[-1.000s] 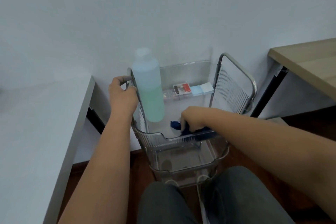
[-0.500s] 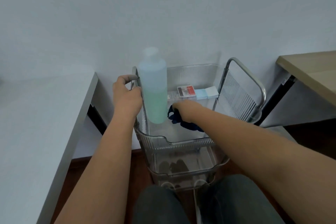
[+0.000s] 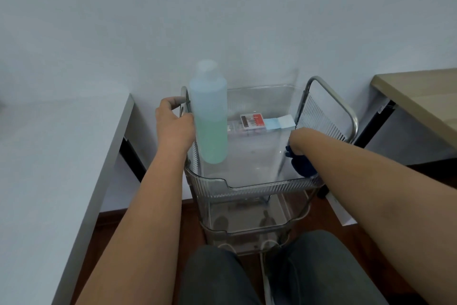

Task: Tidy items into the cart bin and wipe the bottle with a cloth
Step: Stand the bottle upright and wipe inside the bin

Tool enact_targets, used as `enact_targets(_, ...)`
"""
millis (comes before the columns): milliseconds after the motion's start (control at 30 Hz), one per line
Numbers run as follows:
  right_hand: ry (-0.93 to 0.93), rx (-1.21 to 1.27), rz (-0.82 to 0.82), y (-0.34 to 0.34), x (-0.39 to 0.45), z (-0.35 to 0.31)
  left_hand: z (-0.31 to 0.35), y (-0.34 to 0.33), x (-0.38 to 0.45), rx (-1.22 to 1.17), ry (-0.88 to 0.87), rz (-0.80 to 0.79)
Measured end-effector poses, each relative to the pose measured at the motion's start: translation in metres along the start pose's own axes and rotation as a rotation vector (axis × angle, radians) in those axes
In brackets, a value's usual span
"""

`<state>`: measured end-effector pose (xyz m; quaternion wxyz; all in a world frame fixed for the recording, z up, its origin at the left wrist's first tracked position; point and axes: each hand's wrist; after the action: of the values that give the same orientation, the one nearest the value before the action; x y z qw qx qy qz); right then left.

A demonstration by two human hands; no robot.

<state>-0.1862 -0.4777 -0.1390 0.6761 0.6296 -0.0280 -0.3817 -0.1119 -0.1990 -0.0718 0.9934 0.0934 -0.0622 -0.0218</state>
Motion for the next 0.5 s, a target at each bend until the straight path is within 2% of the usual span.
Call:
enact_targets(67, -0.035, -0.056, -0.102, -0.007, -0.005, -0.01, 0.0, 0.001, -0.001, 0.004, -0.016, 0.003)
enact_targets(167, 0.004, -0.114, -0.15, -0.016, -0.018, -0.027, 0.0, 0.0, -0.001, -0.016, -0.044, 0.016)
enact_targets(300, 0.176, -0.033, -0.018, -0.017, -0.055, -0.061, 0.0, -0.001, 0.0, -0.011, -0.019, 0.02)
enact_targets(400, 0.347, 0.148, 0.019, -0.014, -0.074, -0.078, -0.001, 0.001, 0.0, 0.016, -0.024, 0.031)
enact_targets(500, 0.49, 0.535, 0.009, -0.009, -0.089, -0.074, 0.0, 0.003, -0.009, 0.122, -0.08, 0.063)
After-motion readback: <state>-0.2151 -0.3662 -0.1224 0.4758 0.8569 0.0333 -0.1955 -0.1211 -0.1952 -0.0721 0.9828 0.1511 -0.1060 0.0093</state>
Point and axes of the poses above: each hand's wrist, its own x-axis towards the middle knuckle, its own y-axis out of the back of the hand, z = x × y, and after that the axes turned 1 degree about -z, right-handed
